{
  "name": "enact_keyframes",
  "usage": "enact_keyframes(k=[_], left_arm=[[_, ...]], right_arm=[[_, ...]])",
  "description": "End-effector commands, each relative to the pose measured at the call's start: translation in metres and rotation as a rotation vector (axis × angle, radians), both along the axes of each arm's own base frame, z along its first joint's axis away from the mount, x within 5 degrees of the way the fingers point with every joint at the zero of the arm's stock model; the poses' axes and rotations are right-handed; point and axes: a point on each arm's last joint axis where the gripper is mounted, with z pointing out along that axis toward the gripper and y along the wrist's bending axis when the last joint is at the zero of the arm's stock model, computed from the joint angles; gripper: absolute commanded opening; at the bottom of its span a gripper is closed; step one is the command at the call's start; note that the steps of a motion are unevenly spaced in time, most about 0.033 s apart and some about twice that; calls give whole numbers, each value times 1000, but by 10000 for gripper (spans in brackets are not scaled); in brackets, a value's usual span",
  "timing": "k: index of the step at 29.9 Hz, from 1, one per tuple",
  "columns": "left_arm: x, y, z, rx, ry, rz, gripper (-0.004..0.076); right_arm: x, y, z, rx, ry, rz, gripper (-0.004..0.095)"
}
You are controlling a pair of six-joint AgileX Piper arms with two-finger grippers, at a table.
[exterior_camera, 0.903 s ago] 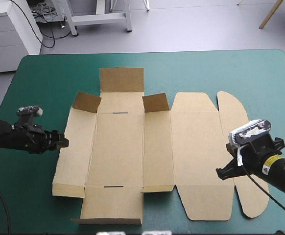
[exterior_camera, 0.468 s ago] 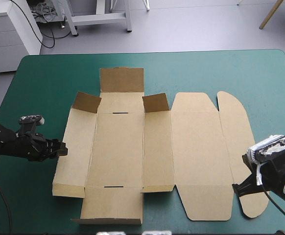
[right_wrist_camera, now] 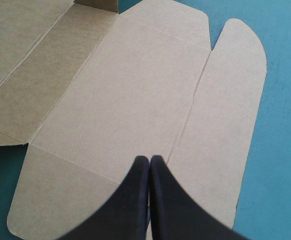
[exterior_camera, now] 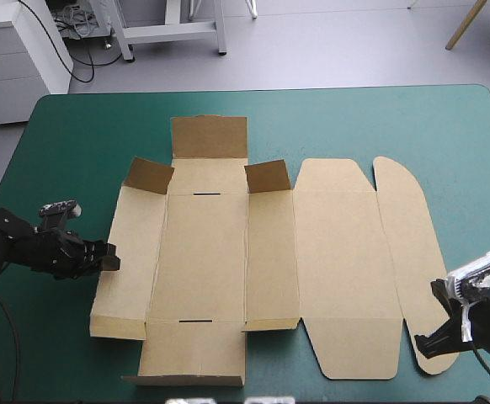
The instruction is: Fold the box
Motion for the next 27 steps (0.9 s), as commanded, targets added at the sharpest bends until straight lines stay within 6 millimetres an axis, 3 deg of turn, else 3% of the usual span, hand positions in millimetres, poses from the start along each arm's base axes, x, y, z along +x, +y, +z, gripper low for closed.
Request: enact_keyframes(k=[1,10,17,27], left_arm=[[2,-7,15,-93,-52,32,438],[4,-20,18,-172,-61,8,438],[7,-51,11,-166,-25,-127,438],[15,-52,5,-149,-38,-113,428]], right_arm=[[3,-1,11,7,-73,-8,-19],[3,-1,11,7,-73,-8,-19],[3,-1,11,12,-71,-11,-19],[3,-1,11,7,-72,-8,-19]])
